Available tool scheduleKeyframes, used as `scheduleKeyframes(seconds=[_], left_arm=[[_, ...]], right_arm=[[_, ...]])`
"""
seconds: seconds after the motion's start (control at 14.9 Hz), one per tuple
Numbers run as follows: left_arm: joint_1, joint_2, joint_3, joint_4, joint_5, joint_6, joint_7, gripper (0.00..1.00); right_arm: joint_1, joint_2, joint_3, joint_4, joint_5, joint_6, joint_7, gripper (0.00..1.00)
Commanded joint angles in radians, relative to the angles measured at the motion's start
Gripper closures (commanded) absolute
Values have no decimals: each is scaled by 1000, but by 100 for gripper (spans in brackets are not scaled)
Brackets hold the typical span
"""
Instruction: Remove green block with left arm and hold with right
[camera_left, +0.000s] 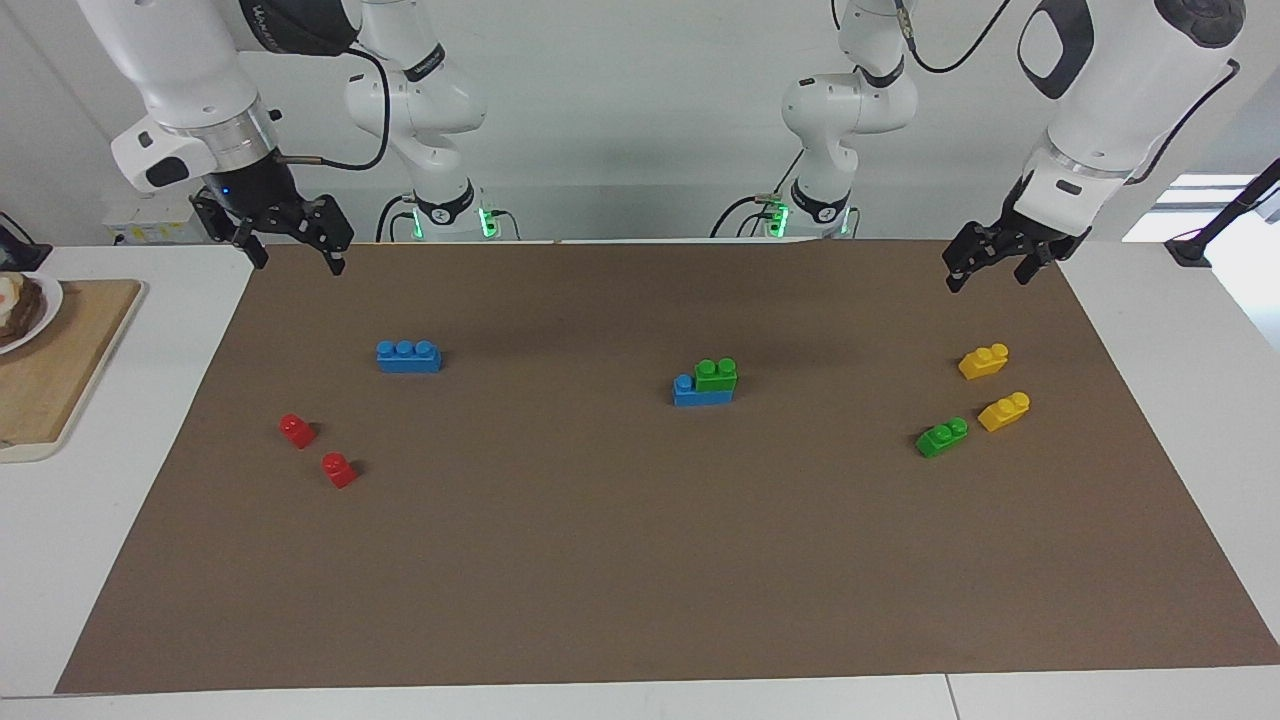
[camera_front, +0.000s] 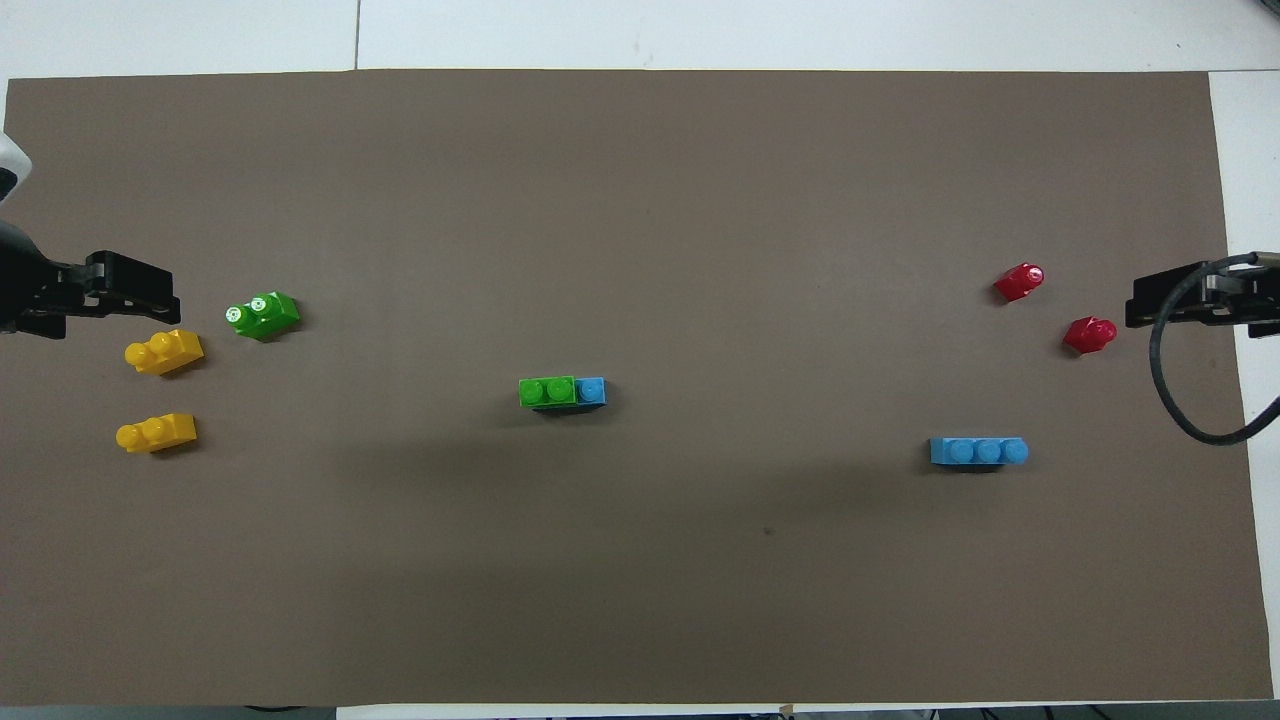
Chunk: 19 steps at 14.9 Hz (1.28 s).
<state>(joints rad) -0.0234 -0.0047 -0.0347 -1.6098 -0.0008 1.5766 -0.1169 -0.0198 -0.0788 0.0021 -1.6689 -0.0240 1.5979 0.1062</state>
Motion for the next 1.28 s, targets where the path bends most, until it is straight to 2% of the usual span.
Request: scheduleKeyframes(seconds=[0.0,0.4,0.6,0.87,1.08,1.21], left_arm=[[-20,-28,7,-7,2,20,-100,0],[-23,-32,-4,-56,-22,78,-329,0],[-105,-47,-4,-131,-35,166,-553,0],[-177,-35,-5,-185,-36,221,-795,0],[-252,-34,-4,-243,-38,265,-1031,0],[-274,-31,-5,-281,-38,316,-1212,0]], right_arm=[[-8,-26,7,-32,-7,28,-16,0],[-3,-15,18,-31,-2,36,150,0],[21,-15,18,-32,6,37,340,0],[23,-15,18,-38,93,30,557,0],[50,-15,18,-80,183,46,819,0],[90,-10,18,-118,251,100,985,0]])
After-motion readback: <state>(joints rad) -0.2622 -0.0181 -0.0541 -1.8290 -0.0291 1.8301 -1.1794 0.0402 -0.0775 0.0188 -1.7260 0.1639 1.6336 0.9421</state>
